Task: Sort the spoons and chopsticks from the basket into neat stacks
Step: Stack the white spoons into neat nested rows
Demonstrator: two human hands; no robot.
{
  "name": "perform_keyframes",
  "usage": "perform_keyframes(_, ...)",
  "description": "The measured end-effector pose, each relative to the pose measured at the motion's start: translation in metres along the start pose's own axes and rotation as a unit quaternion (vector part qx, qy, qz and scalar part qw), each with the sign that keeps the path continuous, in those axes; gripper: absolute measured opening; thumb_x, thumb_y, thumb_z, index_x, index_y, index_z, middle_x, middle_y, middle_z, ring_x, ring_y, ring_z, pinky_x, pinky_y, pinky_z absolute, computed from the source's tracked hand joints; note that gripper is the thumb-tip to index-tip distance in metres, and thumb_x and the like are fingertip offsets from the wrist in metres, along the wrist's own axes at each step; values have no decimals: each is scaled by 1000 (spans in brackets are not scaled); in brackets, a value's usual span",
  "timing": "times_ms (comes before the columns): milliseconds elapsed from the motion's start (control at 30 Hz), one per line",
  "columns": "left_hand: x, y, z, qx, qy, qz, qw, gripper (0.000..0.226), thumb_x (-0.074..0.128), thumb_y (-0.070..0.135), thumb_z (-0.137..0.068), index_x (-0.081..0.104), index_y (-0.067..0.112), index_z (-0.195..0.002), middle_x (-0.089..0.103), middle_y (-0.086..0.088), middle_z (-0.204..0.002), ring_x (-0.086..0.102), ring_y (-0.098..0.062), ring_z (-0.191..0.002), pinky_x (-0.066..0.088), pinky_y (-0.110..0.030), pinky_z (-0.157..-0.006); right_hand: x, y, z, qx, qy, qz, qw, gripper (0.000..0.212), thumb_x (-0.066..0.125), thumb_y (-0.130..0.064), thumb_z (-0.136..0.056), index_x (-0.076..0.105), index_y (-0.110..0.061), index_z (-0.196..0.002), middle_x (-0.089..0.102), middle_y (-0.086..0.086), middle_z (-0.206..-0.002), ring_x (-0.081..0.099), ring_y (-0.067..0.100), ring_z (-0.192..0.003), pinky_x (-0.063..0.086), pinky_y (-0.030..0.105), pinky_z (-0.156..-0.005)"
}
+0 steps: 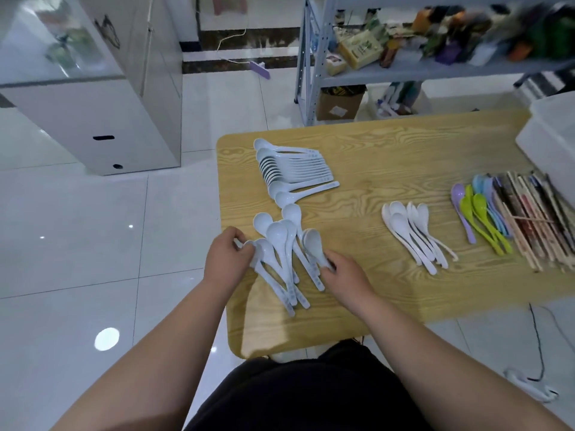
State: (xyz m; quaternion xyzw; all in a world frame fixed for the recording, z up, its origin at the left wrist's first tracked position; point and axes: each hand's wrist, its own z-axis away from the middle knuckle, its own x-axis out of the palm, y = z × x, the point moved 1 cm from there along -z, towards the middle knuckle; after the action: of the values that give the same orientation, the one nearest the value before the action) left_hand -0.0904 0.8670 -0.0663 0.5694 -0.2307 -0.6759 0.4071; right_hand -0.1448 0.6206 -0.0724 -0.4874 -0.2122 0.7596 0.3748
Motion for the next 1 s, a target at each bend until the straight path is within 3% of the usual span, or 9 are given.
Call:
perform_keyframes(100,-7,13,14,-42,13,54,998,8,63,21,-81,57,17,-84,59,-5,-70,62,-29,-67,56,-43,-63,-3,-32,16,-80,-33,-29,996,20,49,-14,-92,64,-8,-103,56,11,-81,47,17,-70,33,30,-61)
perform_keyframes(167,-6,28,21,-75,7,106,991,9,64,21,-80,58,15,-84,60,-8,-74,66,-30,-70,61,-49,-69,1,-48,21,-99,-77,-23,992,15,47,-17,-88,60,-9,-91,54,14,-80,44,16,-66,35,32,-61)
perform_keyframes(300,5,70,31,-117,-13,216,969,7,59,11,-85,57,7,-90,59,-11,-90,65,-26,-76,61,-37,-63,-13,-54,25,-80,-107,-58,989,21,48,-25,-88,65,-19,-98,58,1,-99,64,15,-87,56,41,-82)
perform_keyframes(367,17,89,35,-131,-19,246,960,11,58,11,-86,59,6,-96,59,-9,-94,64,-25,-80,61,-34,-62,-31,-50,26,-79,-105,-81,988,25,48,-20,-91,67,-16,-108,60,-3,-98,71,13,-86,58,45,-84)
perform_keyframes(467,43,110,43,-139,-30,286,948,14,61,18,-87,65,14,-100,63,-5,-96,64,-21,-82,58,-31,-63,-59,-40,25,-66,-125,-101,985,36,45,-13,-93,70,-23,-116,70,4,-93,73,14,-79,61,43,-82)
perform_keyframes(600,81,140,51,-141,-29,334,932,9,65,28,-91,68,21,-95,64,0,-91,62,-17,-83,52,-33,-73,-97,-26,25,-47,-145,-143,978,33,45,-14,-97,68,-32,-112,68,3,-84,68,13,-74,61,42,-85)
perform_keyframes(800,114,192,54,-121,-39,407,904,28,79,32,-79,56,16,-77,57,-1,-69,56,-21,-76,46,-36,-71,-142,-12,16,-87,-148,-111,979,25,48,-20,-99,69,-24,-113,65,-3,-73,63,6,-66,53,23,-68)
perform_keyframes(900,126,205,53,-111,-42,422,899,25,79,23,-77,64,16,-96,66,-2,-82,62,-21,-84,49,-38,-74,-157,-6,11,-96,-149,-99,979,27,45,-20,-101,66,-24,-116,66,-3,-77,64,2,-64,52,20,-65)
perform_keyframes(1000,138,212,51,-110,-44,394,912,34,75,16,-77,69,15,-111,65,-3,-89,60,-17,-82,48,-35,-74,-165,0,5,-122,-174,-51,976,23,41,-25,-103,61,-23,-113,65,-4,-88,69,6,-70,54,29,-72)
